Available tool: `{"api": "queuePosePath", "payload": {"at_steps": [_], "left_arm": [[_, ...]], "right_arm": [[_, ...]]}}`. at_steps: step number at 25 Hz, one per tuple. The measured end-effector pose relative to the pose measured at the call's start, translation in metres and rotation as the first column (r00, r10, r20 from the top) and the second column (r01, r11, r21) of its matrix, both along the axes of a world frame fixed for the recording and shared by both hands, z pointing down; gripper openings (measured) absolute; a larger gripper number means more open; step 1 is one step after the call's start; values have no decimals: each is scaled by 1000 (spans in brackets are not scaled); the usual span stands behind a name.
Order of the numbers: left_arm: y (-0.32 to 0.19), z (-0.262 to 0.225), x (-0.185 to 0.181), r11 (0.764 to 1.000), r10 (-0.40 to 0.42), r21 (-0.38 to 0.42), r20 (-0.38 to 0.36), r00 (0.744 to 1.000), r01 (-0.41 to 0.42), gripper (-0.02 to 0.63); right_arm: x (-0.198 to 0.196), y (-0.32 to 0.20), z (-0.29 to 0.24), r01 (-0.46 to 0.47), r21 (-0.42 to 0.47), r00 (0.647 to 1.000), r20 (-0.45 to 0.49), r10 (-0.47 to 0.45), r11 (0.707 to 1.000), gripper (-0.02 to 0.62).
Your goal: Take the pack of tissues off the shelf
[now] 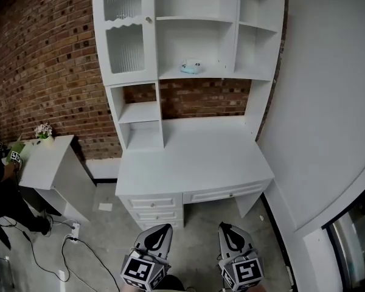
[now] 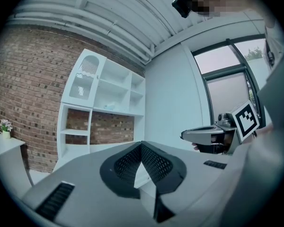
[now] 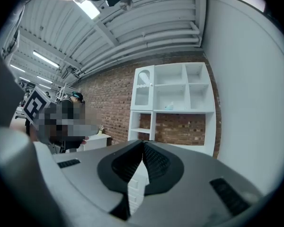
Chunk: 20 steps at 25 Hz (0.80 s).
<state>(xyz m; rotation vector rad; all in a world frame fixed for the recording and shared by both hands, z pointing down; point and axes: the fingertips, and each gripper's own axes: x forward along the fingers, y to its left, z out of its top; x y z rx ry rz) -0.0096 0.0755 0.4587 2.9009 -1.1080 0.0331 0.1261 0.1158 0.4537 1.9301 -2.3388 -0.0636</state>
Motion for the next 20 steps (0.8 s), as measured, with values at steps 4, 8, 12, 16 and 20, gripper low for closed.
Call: {"api": "queuePosePath", "payload": {"at_steps": [4,8,12,16,20], "left_arm": [[-25,9,11,1000,-4,-2,-2,1000,4,8],[-59,21,20,999,7,-43,10,1000,-7,8],[-114,10,36,999,35,-11,-5,999,-35,8],[-174,-3,53,997,70,17,-7,998,-70,8],[-240,-17,65,994,111,18,-8,994,-110,8]], "right_arm": [[13,-25,6,-1,-6,1000,-5,1,1000,8],[19,-59,13,-4,-4,1000,-11,3,1000,8],[31,-106,1,-25,10,1000,-4,25,1000,8],[43,-165,-7,-50,7,999,-9,50,999,8],[55,-234,-21,-80,9,997,-11,80,997,8]]}}
